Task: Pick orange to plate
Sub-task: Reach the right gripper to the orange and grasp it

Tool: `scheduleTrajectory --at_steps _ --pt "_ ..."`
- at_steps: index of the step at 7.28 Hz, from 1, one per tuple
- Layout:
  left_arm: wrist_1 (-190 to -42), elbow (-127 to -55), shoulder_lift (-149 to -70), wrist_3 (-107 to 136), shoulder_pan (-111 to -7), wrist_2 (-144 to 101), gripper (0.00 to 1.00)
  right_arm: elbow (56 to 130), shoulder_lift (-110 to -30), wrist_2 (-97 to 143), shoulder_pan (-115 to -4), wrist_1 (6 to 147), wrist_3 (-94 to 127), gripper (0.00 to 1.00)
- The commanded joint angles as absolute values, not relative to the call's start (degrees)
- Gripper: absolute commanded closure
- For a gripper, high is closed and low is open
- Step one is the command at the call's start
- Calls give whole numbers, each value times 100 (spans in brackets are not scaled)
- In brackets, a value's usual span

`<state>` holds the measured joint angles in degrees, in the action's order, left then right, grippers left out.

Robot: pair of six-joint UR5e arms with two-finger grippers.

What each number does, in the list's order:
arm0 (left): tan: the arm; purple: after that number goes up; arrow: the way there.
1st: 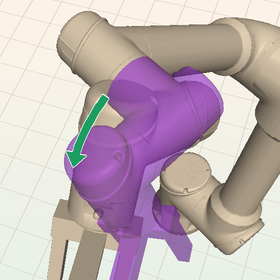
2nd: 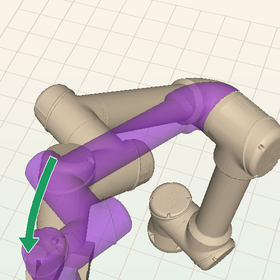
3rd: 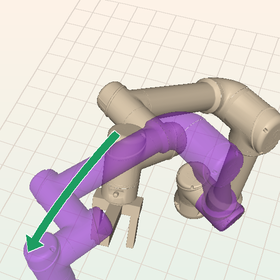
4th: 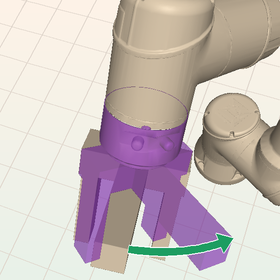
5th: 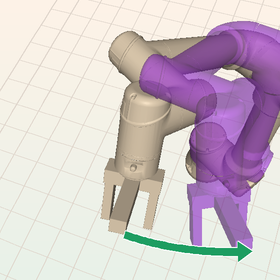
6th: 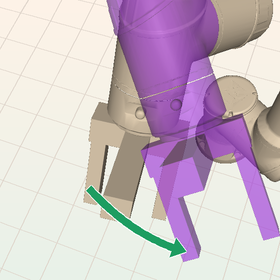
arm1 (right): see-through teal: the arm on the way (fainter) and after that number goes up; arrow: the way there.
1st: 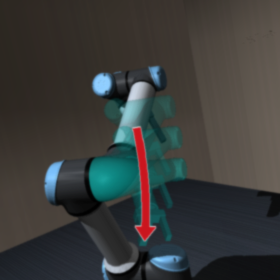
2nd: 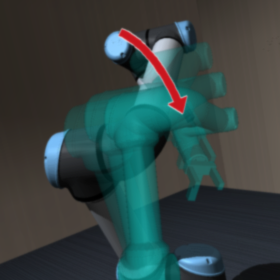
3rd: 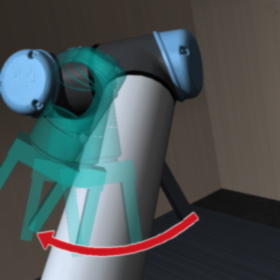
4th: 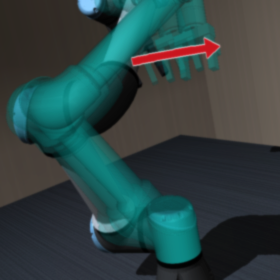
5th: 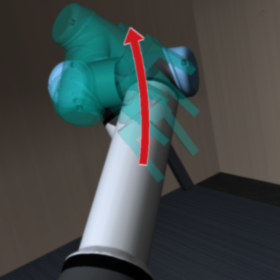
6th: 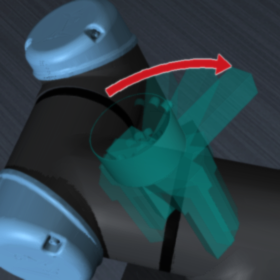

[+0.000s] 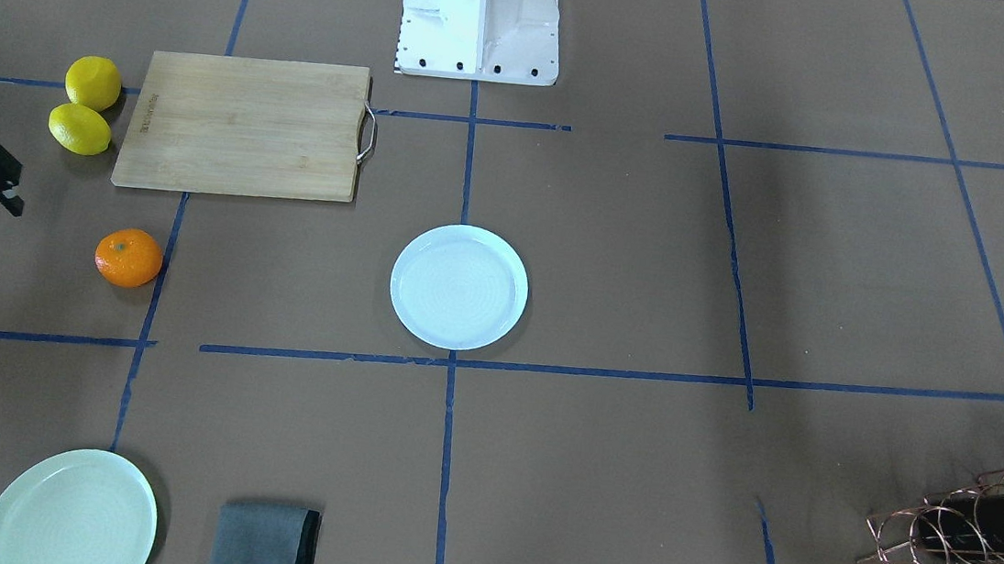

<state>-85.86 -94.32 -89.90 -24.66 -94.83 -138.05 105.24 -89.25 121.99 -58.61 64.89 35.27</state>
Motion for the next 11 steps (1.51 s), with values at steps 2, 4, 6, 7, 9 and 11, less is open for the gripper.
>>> scheduleTrajectory --at_steps 2,4,6,7,9,11 --pt "-8604 -9439 -9000 -2487 -9483 -13816 0 10451 -8666 10841 -4521 6126 4781 0" --pt "-8613 -9439 -9000 -2505 -9483 -13816 0 10205 -8666 10636 -4360 6108 4781 0" --pt "-8692 -9431 -8991 -2505 -9483 -13816 0 10169 -8666 10582 -4333 6117 4781 0" --pt "-8718 -9431 -8991 -2505 -9483 -13816 0 10091 -8666 10530 -4298 6126 4781 0" --pt "-8719 -9431 -8991 -2514 -9483 -13816 0 10002 -8622 10433 -4193 6117 4781 0" --pt "-8719 -9431 -8991 -2522 -9483 -13816 0 9915 -8552 10319 -4088 6108 4781 0"
